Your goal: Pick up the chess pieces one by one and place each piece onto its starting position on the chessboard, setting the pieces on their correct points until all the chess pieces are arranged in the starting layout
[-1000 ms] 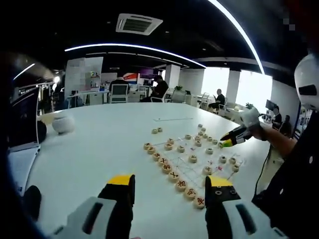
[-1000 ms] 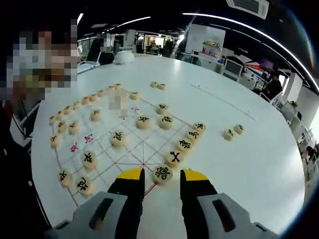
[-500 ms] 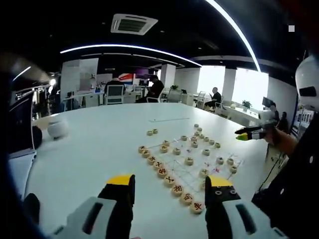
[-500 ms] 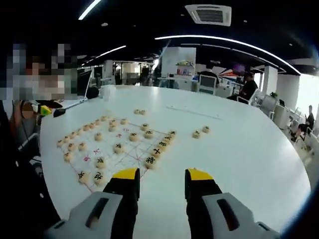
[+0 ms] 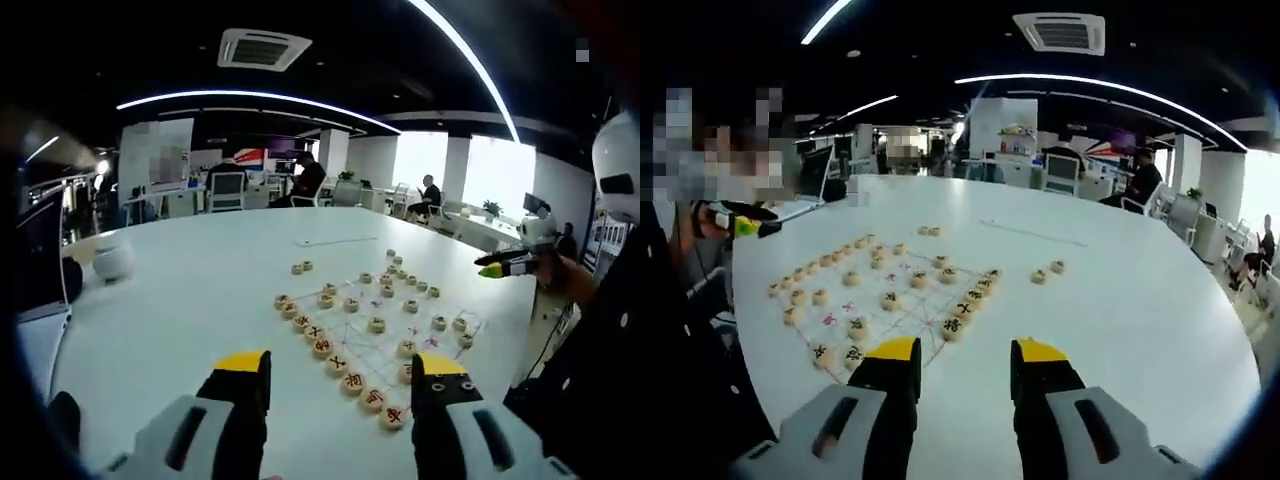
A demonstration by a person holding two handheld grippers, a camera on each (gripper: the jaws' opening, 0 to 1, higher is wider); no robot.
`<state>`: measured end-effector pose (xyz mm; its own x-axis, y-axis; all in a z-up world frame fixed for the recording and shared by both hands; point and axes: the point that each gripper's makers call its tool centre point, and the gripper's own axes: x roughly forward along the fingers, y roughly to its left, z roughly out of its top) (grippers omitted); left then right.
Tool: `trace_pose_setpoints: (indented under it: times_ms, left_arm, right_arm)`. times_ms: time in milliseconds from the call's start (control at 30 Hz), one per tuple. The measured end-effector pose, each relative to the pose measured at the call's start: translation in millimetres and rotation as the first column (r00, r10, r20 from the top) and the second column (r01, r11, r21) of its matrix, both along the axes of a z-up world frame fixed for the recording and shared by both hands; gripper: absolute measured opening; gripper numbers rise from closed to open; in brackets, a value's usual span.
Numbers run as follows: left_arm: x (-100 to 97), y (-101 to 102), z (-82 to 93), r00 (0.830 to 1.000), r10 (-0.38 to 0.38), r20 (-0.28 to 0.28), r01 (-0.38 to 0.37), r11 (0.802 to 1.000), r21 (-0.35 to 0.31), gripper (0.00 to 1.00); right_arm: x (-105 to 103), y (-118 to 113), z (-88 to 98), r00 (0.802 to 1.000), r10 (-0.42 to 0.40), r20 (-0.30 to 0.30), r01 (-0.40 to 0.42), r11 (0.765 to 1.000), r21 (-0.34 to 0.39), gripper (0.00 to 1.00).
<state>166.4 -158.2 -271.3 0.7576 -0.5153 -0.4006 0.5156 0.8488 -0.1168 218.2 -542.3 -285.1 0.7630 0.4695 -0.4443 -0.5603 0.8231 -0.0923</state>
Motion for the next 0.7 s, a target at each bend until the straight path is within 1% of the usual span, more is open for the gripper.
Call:
trace_pose_setpoints:
  times_ms: [67,100,200,367,400,433,500,533,600,633,667,700]
  left_arm:
    - [-1.1,2,-0.1,1.0,0.007,0.001,-0.007,1.0,-0.002,0.58]
    - [-1.4,4,-0.2,1.0,0.011,0.001,-0.011,1.0,-0.002,0.58]
    - [-3.3,7,-0.3,1.0,0.02,0.004,-0.02,1.0,-0.007,0.58]
    - [-6.6,14,-1.0,0.999,0.035,0.006,-0.035,0.999,-0.013,0.58]
    - [-6.8,14,-1.0,0.999,0.037,0.006,-0.037,0.999,-0.013,0.58]
    - [-8.0,18,-0.9,0.999,0.045,0.007,-0.045,0.999,-0.016,0.58]
    - [-9.5,21,-0.7,0.998,0.055,0.008,-0.055,0.998,-0.016,0.58]
    - [-10.3,23,-0.6,0.998,0.059,0.008,-0.059,0.998,-0.017,0.58]
    - [-11.9,26,-0.4,0.998,0.067,0.01,-0.067,0.998,-0.017,0.58]
    - [-12.3,28,-0.2,0.997,0.071,0.01,-0.071,0.997,-0.018,0.58]
    - [-13.5,30,0.0,0.997,0.077,0.011,-0.077,0.997,-0.02,0.58]
    - [-14.3,31,0.0,0.997,0.081,0.011,-0.081,0.996,-0.021,0.58]
  right_arm:
    - [7,10,6.0,0.998,0.054,-0.009,-0.055,0.998,-0.024,0.37]
    - [13,18,11.2,0.996,0.093,-0.008,-0.093,0.995,-0.046,0.37]
    - [26,32,20.7,0.986,0.164,-0.012,-0.164,0.982,-0.092,0.37]
    - [52,65,34.9,0.952,0.303,-0.037,-0.304,0.938,-0.167,0.37]
    - [54,67,35.6,0.95,0.31,-0.039,-0.312,0.934,-0.173,0.37]
    - [64,78,39.6,0.935,0.352,-0.043,-0.353,0.913,-0.203,0.37]
    - [78,95,42.3,0.91,0.411,-0.061,-0.414,0.881,-0.23,0.37]
    - [82,99,42.6,0.903,0.423,-0.069,-0.427,0.872,-0.238,0.37]
    - [95,113,42.7,0.876,0.473,-0.09,-0.48,0.838,-0.261,0.37]
    - [99,117,42.5,0.872,0.48,-0.101,-0.488,0.831,-0.266,0.37]
    - [106,127,41.2,0.85,0.512,-0.124,-0.524,0.803,-0.283,0.37]
    - [111,135,40.8,0.836,0.533,-0.134,-0.547,0.782,-0.299,0.38]
